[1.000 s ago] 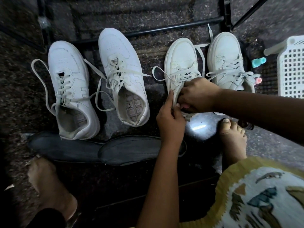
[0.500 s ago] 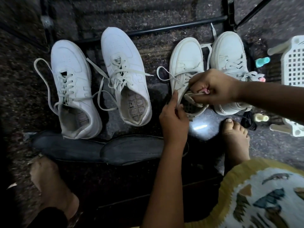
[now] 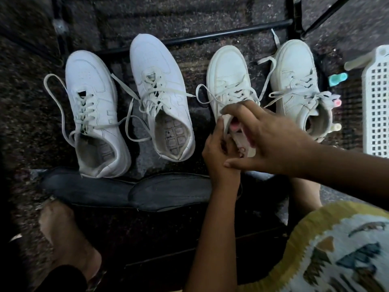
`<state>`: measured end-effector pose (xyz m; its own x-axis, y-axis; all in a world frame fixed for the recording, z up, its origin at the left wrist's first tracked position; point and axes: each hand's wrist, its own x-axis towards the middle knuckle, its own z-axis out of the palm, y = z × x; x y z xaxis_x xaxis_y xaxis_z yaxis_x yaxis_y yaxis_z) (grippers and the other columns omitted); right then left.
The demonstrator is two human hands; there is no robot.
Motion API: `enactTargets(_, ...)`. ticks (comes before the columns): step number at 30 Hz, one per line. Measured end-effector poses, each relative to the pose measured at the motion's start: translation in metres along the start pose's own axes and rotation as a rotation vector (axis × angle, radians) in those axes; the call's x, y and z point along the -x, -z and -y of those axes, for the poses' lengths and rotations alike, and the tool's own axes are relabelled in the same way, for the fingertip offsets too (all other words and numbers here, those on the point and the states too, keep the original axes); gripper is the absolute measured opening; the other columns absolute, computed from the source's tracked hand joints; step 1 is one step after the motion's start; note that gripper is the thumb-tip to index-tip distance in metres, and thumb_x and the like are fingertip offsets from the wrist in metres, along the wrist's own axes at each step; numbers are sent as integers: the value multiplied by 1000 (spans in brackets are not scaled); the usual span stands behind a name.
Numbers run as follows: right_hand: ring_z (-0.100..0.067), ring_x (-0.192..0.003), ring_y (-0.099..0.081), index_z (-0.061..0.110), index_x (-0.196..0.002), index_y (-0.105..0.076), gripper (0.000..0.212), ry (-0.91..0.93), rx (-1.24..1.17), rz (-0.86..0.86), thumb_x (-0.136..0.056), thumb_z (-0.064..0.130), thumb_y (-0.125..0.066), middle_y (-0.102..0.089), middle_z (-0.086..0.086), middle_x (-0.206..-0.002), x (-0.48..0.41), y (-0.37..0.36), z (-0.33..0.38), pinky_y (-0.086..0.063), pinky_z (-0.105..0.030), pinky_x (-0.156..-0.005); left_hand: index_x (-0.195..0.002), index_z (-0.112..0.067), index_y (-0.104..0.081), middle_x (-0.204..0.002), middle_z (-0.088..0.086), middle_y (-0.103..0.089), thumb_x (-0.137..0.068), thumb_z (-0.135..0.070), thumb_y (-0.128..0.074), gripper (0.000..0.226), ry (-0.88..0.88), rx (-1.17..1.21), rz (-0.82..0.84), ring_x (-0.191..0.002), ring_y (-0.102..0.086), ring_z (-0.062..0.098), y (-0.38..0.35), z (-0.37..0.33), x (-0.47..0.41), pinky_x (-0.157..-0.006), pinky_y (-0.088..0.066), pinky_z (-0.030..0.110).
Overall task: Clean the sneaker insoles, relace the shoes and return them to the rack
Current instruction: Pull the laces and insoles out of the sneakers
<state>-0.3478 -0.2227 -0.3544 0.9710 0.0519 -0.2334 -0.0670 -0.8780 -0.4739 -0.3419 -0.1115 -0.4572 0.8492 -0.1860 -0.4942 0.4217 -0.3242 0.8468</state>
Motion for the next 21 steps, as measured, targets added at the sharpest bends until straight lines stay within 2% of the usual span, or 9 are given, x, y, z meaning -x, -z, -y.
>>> enactTargets(2,-17,-116,-49,20,-143,-24,89,6,-78,21,-73,52,-69,-42,-5,-135,8,-1,-1,-39,-20,-89,-127,-30,-56,-109,13,-66,-86,-42,-48,44,-11,22,13,-100,-65,27,3,0,3,-87,-52,48)
enactTargets(4,-25,-133,-39,16,-146,-22,91,48,57,49,-72,48,-64,-37,-9,-146,23,-6,-5,-32,-38,-110,-129,-28,-55,-111,17,-66,-83,-40,-51,47,-33,59,24,-98,-65,27,7,1,3,-85,-53,50)
enactTargets(6,-32,-137,-35,13,-147,-25,90,94,335,63,-72,48,-60,-37,-12,-148,40,-21,-14,-27,-54,-110,-128,-27,-56,-110,22,-65,-82,-34,-55,46,-38,105,43,-92,-65,28,10,-1,0,-84,-54,50)
enactTargets(7,-35,-136,-37,11,-147,-26,81,129,449,42,-80,44,-55,-38,-14,-148,49,-31,-20,-28,-57,-107,-128,-24,-57,-109,21,-66,-82,-28,-56,46,-50,103,52,-87,-63,22,11,-3,0,-85,-54,45)
enactTargets(9,-35,-133,-42,6,-145,-31,51,214,544,-64,-100,28,-35,-41,-16,-146,64,-48,-31,-34,-58,-103,-129,-17,-57,-102,7,-69,-81,-20,-54,48,-79,61,47,-78,-57,12,11,-7,0,-79,-52,29)
enactTargets(11,-33,-132,-43,3,-141,-38,43,290,518,-134,-104,21,-25,-43,-16,-144,70,-53,-38,-39,-57,-101,-129,-15,-56,-89,-12,-64,-80,-17,-53,49,-85,57,39,-69,-51,8,10,-9,1,-72,-48,22)
enactTargets(14,-31,-130,-45,-2,-135,-44,40,361,469,-204,-104,15,-27,-46,-17,-141,67,-49,-36,-41,-57,-100,-129,-13,-56,-83,-28,-56,-80,-16,-53,49,-83,63,41,-64,-48,-2,11,-9,1,-69,-45,13)
enactTargets(18,-27,-125,-52,2,-127,-57,35,412,410,-274,-101,16,-40,-55,-14,-133,63,-44,-27,-47,-50,-95,-130,-13,-55,-82,-27,-54,-80,-17,-51,50,-104,32,42,-63,-46,-1,11,-15,3,-68,-43,13)
enactTargets(21,-26,-121,-55,6,-128,-57,34,394,323,-255,-101,17,-38,-58,-11,-130,64,-35,-19,-51,-45,-91,-130,-18,-55,-71,-14,-52,-80,-20,-52,50,-62,34,56,-61,-43,8,12,-16,2,-65,-44,22)
